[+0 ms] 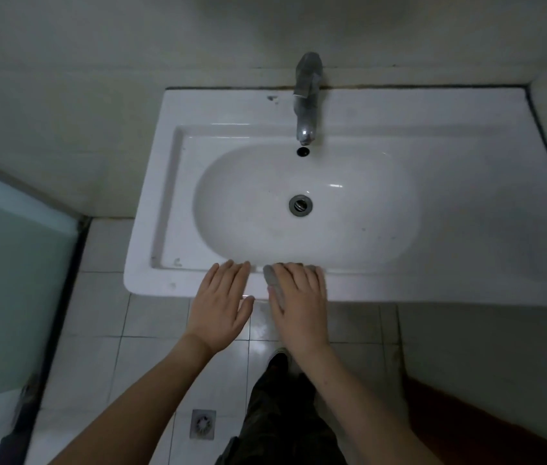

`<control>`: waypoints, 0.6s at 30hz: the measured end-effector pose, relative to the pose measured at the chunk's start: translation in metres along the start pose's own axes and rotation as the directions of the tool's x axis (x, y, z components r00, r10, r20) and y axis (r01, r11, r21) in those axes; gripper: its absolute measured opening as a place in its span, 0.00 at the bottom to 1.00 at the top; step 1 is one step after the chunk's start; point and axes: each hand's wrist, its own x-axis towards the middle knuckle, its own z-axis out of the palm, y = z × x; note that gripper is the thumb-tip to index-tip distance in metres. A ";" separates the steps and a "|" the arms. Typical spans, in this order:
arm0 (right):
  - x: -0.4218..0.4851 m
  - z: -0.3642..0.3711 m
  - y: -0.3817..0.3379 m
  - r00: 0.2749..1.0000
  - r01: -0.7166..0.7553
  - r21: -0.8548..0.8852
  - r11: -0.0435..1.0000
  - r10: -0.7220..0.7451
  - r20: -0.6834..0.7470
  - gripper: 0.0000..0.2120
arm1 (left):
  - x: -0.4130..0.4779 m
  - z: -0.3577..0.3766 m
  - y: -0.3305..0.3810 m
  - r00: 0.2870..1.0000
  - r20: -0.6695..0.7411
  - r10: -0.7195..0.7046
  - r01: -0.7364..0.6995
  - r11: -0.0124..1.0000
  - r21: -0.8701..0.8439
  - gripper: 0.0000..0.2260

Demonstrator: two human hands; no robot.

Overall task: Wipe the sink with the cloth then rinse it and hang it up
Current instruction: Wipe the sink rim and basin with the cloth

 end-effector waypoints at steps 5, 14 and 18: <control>-0.009 -0.066 0.087 0.989 0.079 -0.134 0.988 -0.094 -0.114 0.20 | 0.001 -0.004 0.001 1.000 0.011 0.008 -0.008 1.000 0.018 0.25; -0.006 -0.032 0.061 0.974 -0.183 -0.191 0.964 0.151 -0.170 0.13 | 0.002 -0.003 0.002 1.000 -0.020 0.004 -0.004 1.000 0.000 0.25; 0.004 0.013 -0.017 1.000 -0.027 -0.021 0.999 0.027 -0.013 0.14 | 0.002 -0.003 0.003 1.000 -0.023 -0.002 0.003 1.000 0.006 0.25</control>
